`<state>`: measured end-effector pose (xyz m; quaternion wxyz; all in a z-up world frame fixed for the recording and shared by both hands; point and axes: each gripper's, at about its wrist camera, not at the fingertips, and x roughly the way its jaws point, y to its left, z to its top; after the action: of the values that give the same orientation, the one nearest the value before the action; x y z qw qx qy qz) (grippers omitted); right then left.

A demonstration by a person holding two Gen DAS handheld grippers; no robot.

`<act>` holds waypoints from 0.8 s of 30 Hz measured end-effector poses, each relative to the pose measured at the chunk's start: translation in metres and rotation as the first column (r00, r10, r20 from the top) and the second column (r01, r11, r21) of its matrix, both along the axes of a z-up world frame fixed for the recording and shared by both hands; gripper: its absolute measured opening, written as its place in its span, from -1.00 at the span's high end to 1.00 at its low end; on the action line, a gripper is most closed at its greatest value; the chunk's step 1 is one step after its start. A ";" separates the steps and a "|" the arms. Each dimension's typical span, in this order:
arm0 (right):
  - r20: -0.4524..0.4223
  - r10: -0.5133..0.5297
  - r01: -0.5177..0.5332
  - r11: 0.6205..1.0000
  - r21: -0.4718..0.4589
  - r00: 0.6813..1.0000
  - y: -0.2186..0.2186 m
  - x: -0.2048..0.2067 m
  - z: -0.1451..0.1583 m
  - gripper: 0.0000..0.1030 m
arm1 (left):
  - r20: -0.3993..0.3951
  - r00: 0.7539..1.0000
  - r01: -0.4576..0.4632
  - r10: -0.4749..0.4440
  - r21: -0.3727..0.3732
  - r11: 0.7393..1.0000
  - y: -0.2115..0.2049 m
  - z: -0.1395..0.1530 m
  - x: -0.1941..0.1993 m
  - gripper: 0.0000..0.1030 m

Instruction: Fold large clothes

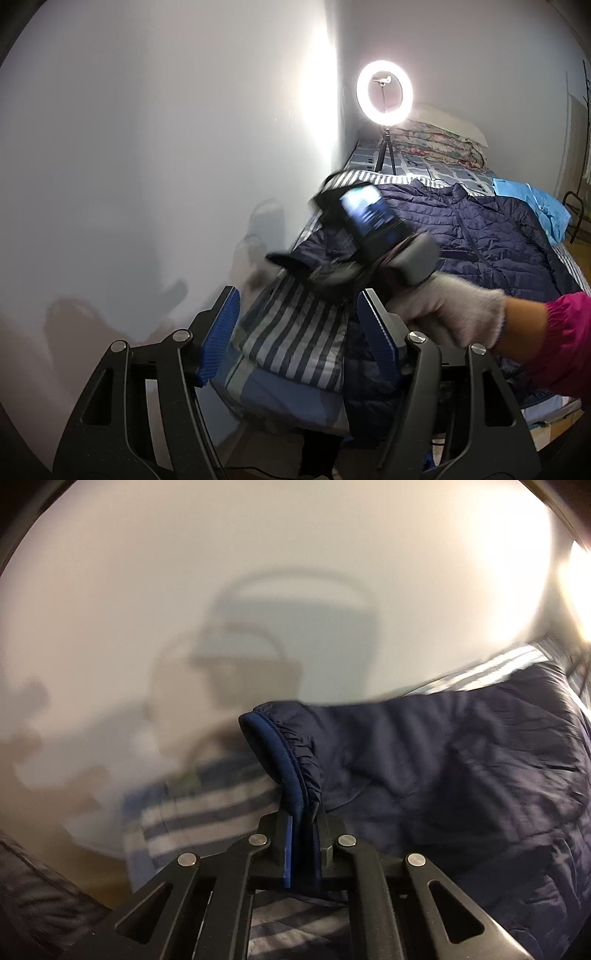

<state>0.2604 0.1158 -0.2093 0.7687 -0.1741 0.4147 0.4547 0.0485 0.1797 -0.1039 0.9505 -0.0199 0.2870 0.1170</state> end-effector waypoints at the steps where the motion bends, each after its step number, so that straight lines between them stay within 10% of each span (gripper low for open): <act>1: -0.013 -0.020 0.020 0.999 0.029 1.000 -0.007 0.008 0.008 0.91 | -0.001 1.000 0.004 -0.004 0.003 1.000 -0.001 0.002 0.004 -0.34; 13: -0.052 -0.341 0.341 0.893 0.294 0.939 -0.160 0.130 0.099 0.92 | -0.026 0.985 0.170 -0.170 0.003 0.985 -0.029 0.016 0.110 -0.27; 24: -0.015 -0.628 0.606 0.744 0.282 0.778 -0.338 0.198 0.095 0.92 | -0.145 0.959 0.222 -0.243 -0.148 0.964 -0.044 -0.013 0.190 -0.26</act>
<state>0.4587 -0.2219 -0.1142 0.9081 0.0612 0.3511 0.2198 0.2380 0.1358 -0.1171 0.9280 -0.0387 0.3704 -0.0133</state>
